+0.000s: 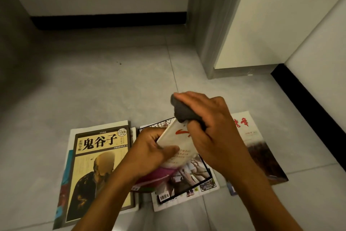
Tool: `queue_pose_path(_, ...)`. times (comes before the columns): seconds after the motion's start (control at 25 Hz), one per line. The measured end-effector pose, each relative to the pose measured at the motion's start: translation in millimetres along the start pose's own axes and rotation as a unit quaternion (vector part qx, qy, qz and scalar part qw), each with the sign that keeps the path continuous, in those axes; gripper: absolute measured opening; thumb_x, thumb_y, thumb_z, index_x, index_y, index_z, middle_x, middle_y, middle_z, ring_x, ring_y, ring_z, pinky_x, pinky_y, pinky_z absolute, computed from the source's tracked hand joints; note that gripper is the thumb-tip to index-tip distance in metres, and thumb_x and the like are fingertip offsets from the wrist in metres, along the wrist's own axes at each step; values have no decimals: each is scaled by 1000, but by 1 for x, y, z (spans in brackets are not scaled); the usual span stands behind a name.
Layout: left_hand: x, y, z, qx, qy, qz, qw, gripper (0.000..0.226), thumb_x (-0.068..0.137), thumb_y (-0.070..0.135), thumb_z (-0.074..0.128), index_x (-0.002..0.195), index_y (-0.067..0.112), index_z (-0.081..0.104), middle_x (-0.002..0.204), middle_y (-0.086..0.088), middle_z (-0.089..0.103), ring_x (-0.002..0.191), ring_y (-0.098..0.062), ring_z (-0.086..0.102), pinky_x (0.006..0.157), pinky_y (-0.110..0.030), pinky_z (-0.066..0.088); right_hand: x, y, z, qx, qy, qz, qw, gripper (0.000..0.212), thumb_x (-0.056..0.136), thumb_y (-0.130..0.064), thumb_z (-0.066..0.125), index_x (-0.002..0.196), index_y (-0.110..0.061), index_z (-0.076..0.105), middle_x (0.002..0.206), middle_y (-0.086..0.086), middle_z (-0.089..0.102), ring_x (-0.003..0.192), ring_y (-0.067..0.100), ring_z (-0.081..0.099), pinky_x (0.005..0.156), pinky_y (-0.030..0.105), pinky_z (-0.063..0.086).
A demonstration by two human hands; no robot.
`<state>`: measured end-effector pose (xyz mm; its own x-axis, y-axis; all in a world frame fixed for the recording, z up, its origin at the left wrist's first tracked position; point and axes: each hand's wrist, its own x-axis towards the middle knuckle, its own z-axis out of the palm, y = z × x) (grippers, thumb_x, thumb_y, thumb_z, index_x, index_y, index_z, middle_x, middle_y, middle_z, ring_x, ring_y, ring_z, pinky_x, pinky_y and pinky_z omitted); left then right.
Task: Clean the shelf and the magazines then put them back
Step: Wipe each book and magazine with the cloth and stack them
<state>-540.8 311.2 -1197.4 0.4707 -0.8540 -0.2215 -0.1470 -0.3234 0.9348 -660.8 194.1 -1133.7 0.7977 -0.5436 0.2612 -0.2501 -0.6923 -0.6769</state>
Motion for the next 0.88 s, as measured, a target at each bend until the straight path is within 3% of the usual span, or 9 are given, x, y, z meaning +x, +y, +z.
queue_pose_path(0.12, -2, 14, 9, 14, 16, 62, 998, 3, 82, 29, 68, 82, 29, 71, 83, 10, 72, 75, -6, 69, 71, -35, 58, -4, -11, 7, -54, 0, -23, 998, 55, 84, -35, 28, 133, -28, 54, 125, -10, 59, 104, 7, 41, 88, 27, 41)
queue_pose_path(0.28, -7, 24, 11, -6, 50, 104, 993, 33, 75, 45, 56, 74, 15, 69, 68, -2, 69, 62, -19, 66, 63, -44, 56, -9, -14, 14, -147, 72, -63, 985, 49, 86, -29, 34, 129, -24, 58, 125, -5, 62, 116, 18, 47, 99, 44, 34)
queue_pose_path(0.4, -10, 25, 2, 24, 56, 114, 992, 42, 75, 53, 56, 72, 14, 70, 69, -1, 70, 63, -15, 68, 62, -48, 56, -11, -7, 14, -136, 94, -95, 982, 47, 86, -25, 38, 129, -19, 58, 127, -3, 62, 129, 18, 44, 111, 50, 24)
queue_pose_path(0.52, -11, 25, -4, 32, 69, 81, 994, 35, 77, 54, 68, 84, 21, 74, 81, 4, 74, 74, -8, 71, 66, -42, 60, -11, 5, 13, -74, 112, -80, 988, 45, 87, -24, 40, 128, -16, 57, 126, 0, 61, 127, 13, 45, 113, 48, 25)
queue_pose_path(0.6, -10, 26, -8, 27, 81, 59, 995, 32, 75, 48, 66, 91, 21, 74, 86, 4, 75, 79, -9, 72, 67, -37, 61, -12, 12, 10, -25, 126, -45, 991, 43, 89, -25, 39, 128, -16, 56, 124, 1, 61, 122, 9, 46, 111, 50, 30)
queue_pose_path(0.76, -12, 31, -15, 36, 86, 107, 990, 19, 79, 44, 72, 81, 25, 72, 78, 9, 74, 70, -8, 71, 61, -32, 59, -10, -10, 16, -42, 102, -81, 991, 46, 89, -22, 37, 130, -12, 55, 128, 4, 59, 126, 14, 47, 116, 44, 25)
queue_pose_path(0.88, -17, 31, -19, 22, 93, 118, 988, 25, 77, 52, 68, 83, 28, 74, 81, 7, 74, 72, -12, 72, 63, -38, 60, -8, -13, 17, -72, 92, -113, 987, 46, 89, -21, 38, 130, -10, 55, 129, 5, 60, 130, 18, 45, 117, 44, 20)
